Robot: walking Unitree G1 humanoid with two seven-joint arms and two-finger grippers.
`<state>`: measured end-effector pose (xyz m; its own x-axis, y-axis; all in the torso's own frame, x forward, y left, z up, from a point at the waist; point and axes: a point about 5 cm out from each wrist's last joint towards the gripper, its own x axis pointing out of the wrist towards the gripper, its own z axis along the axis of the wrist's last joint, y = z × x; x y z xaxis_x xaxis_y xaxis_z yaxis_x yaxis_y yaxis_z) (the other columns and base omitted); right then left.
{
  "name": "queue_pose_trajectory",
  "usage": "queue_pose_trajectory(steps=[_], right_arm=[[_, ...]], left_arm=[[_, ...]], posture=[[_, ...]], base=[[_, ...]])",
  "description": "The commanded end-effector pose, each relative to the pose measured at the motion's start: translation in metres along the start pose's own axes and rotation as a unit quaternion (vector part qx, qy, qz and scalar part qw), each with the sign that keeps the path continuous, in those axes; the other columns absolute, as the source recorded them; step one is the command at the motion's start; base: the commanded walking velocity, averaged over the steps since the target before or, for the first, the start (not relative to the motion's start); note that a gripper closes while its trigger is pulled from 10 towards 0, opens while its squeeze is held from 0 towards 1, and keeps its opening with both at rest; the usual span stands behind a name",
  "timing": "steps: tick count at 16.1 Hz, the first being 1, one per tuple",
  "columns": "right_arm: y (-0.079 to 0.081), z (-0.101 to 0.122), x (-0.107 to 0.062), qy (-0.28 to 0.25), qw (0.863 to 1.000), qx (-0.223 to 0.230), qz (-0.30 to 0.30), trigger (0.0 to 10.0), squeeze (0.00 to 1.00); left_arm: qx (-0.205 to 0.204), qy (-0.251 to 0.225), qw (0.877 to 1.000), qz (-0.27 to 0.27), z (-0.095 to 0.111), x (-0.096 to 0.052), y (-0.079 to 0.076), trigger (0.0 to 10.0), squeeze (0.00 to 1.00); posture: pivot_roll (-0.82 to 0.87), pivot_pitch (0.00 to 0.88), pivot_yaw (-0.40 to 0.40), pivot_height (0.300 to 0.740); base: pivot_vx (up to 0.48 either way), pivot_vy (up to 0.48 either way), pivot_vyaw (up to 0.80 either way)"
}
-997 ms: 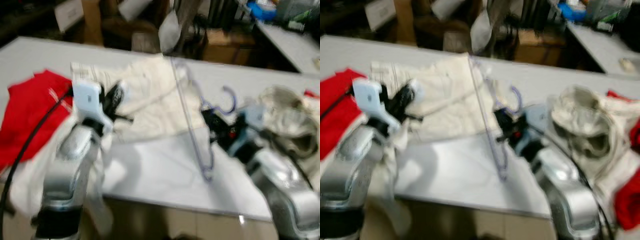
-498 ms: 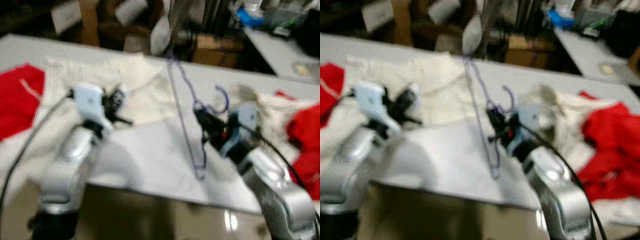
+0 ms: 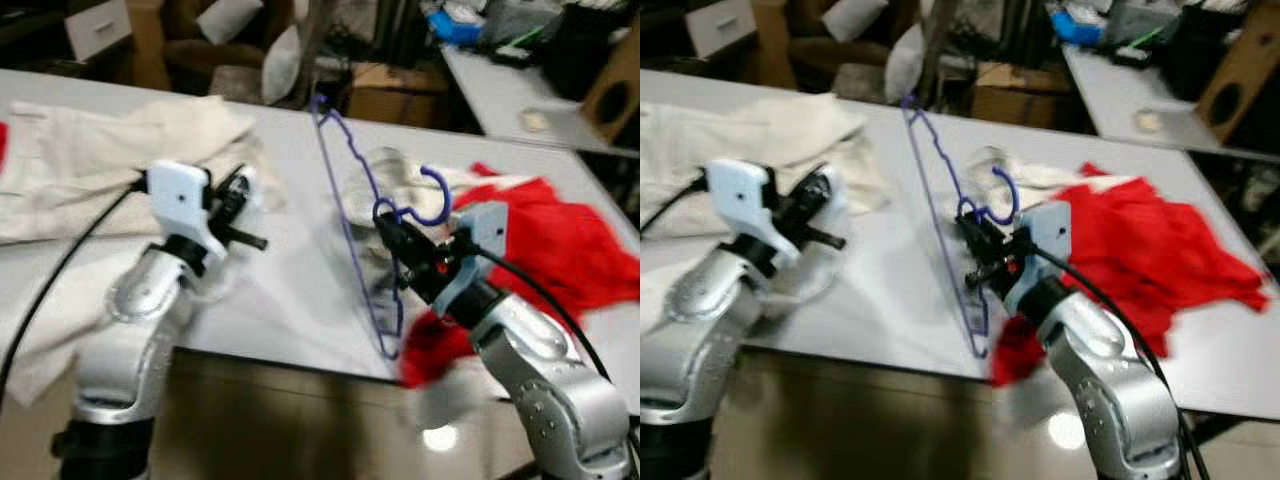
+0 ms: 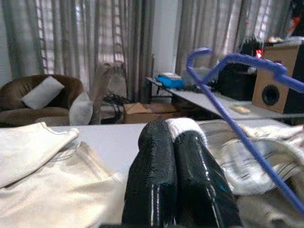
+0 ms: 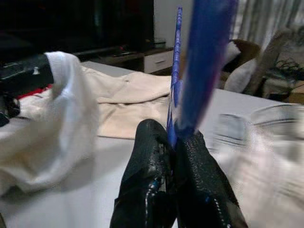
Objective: Hang hanger
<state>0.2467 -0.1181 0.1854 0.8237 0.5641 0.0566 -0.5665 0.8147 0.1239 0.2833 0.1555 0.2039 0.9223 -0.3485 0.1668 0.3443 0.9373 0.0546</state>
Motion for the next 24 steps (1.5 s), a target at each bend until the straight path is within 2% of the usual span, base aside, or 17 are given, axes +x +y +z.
queue_pose_trajectory(steps=[1,5,6,8,9,10,11,12,13,14,16,17,21,22,23,24], right_arm=[[-0.002,0.004,-0.003,-0.006,1.0,-0.012,0.001,10.0,0.0],[-0.002,0.013,-0.005,-0.018,0.999,-0.016,0.024,10.0,0.0],[-0.005,0.019,-0.011,-0.018,0.998,-0.034,0.055,10.0,0.0],[-0.017,0.026,-0.027,0.006,0.992,-0.076,0.102,10.0,0.0],[-0.03,0.028,-0.038,0.038,0.988,-0.096,0.111,10.0,0.0],[-0.038,0.029,-0.048,0.065,0.984,-0.108,0.128,10.0,0.0],[-0.041,0.032,-0.054,0.082,0.979,-0.111,0.149,10.0,0.0],[-0.041,0.033,-0.056,0.086,0.978,-0.11,0.157,10.0,0.0],[-0.039,0.035,-0.059,0.099,0.971,-0.109,0.191,10.0,0.0],[-0.035,0.037,-0.061,0.114,0.958,-0.109,0.238,10.0,0.0],[-0.027,0.036,-0.058,0.124,0.945,-0.108,0.284,10.0,0.0],[-0.021,0.035,-0.052,0.119,0.939,-0.109,0.304,10.0,0.0],[-0.004,0.032,-0.028,0.105,0.925,-0.109,0.35,10.0,0.0],[-0.006,0.031,-0.012,0.1,0.929,-0.129,0.333,10.0,0.0],[-0.01,0.031,-0.002,0.098,0.936,-0.142,0.308,10.0,0.0],[-0.033,0.043,0.024,0.076,0.958,-0.179,0.209,10.0,0.0]], left_arm=[[-0.002,-0.003,1.0,-0.019,0.002,0.004,-0.008,10.0,0.0],[0.009,-0.004,1.0,-0.019,0.005,0.006,-0.004,10.0,0.0],[0.007,0.003,1.0,-0.009,0.006,0.011,0.002,10.0,0.0],[0.054,0.028,0.998,0.013,0.01,0.027,0.022,10.0,0.0],[0.081,0.038,0.995,0.033,0.017,0.04,0.041,10.0,0.0],[0.1,0.033,0.994,0.035,0.029,0.052,0.054,10.0,0.0],[0.12,0.025,0.992,0.027,0.043,0.063,0.06,10.0,0.0],[0.125,0.022,0.992,0.024,0.047,0.067,0.062,10.0,0.0],[0.131,0.009,0.991,0.008,0.063,0.079,0.062,10.0,0.0],[0.124,-0.011,0.992,-0.017,0.082,0.095,0.06,10.0,0.0],[0.091,-0.039,0.994,-0.052,0.1,0.109,0.051,10.0,0.0],[0.066,-0.06,0.992,-0.084,0.111,0.114,0.04,10.0,0.0],[0.015,-0.111,0.979,-0.171,0.138,0.125,0.007,10.0,0.0],[0.0,-0.126,0.97,-0.209,0.148,0.123,-0.006,10.0,0.0],[-0.005,-0.137,0.964,-0.228,0.155,0.121,-0.011,10.0,0.0],[-0.038,-0.169,0.95,-0.261,0.174,0.113,-0.016,10.0,0.0]], posture=[[-0.07,0.0,-0.031,0.74],[-0.07,0.0,-0.028,0.74],[-0.07,0.0,-0.027,0.74],[-0.06,0.0,-0.026,0.74],[-0.06,0.0,-0.025,0.74],[-0.06,0.0,-0.022,0.74],[-0.06,0.0,-0.018,0.74],[-0.06,0.0,-0.013,0.74],[-0.07,0.0,-0.007,0.74],[-0.07,0.0,0.007,0.74],[-0.08,0.0,0.016,0.74],[-0.08,0.0,0.017,0.74],[-0.07,0.0,0.01,0.74],[-0.07,0.0,0.009,0.74],[-0.07,0.0,0.008,0.74],[-0.07,0.0,0.004,0.74]], base=[[0.0,-0.431,0.0],[0.0,-0.413,0.0],[0.0,0.0,0.0],[0.0,0.0,0.0],[0.0,0.0,0.0],[0.0,0.0,0.0],[0.0,0.0,0.0],[0.0,0.0,0.0],[0.0,0.0,0.0],[0.0,0.0,0.0],[0.0,0.0,0.0],[0.0,0.0,0.0],[0.0,0.0,0.0],[0.0,0.0,0.0],[0.0,0.0,0.0],[0.0,0.0,0.0]])
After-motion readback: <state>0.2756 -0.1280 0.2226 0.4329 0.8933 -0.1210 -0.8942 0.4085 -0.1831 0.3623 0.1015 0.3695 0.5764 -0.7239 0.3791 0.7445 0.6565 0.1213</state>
